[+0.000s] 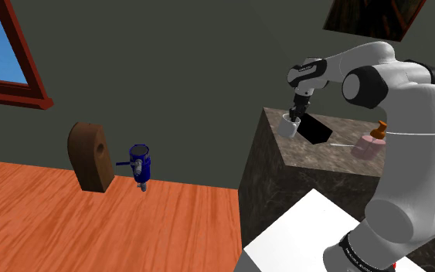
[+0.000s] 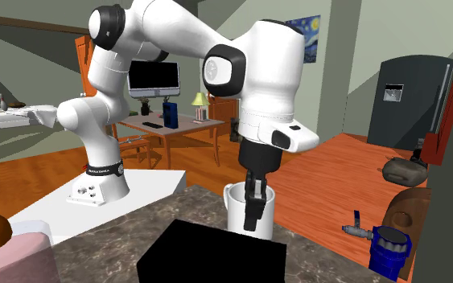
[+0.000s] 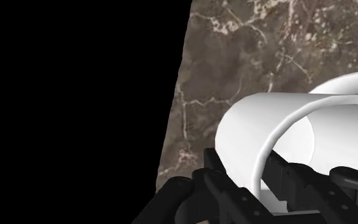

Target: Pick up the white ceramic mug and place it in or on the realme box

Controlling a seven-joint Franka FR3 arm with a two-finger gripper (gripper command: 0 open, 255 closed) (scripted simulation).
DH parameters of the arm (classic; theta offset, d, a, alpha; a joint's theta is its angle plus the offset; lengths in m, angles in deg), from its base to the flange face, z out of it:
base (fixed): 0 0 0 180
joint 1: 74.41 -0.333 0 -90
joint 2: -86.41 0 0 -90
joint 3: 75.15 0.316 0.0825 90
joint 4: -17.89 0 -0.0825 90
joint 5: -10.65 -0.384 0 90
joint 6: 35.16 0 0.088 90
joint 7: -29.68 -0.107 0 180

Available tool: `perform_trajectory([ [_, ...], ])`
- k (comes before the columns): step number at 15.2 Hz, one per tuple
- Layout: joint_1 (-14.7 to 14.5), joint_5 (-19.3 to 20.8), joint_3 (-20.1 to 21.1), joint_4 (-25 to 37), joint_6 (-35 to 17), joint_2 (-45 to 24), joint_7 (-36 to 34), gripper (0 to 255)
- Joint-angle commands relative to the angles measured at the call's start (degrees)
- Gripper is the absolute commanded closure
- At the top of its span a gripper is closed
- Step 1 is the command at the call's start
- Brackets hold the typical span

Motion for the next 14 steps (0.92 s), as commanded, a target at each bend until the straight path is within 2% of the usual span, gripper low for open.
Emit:
perform_trajectory([
  [1, 0.0, 0.0, 0.0, 0.0, 0.0, -0.1, 0.0, 255],
  [8, 0.0, 0.0, 0.0, 0.0, 0.0, 0.0, 0.0, 255],
  [14, 0.0, 0.6, -0.4, 2.4, 3.9, 1.5, -0.2, 255],
])
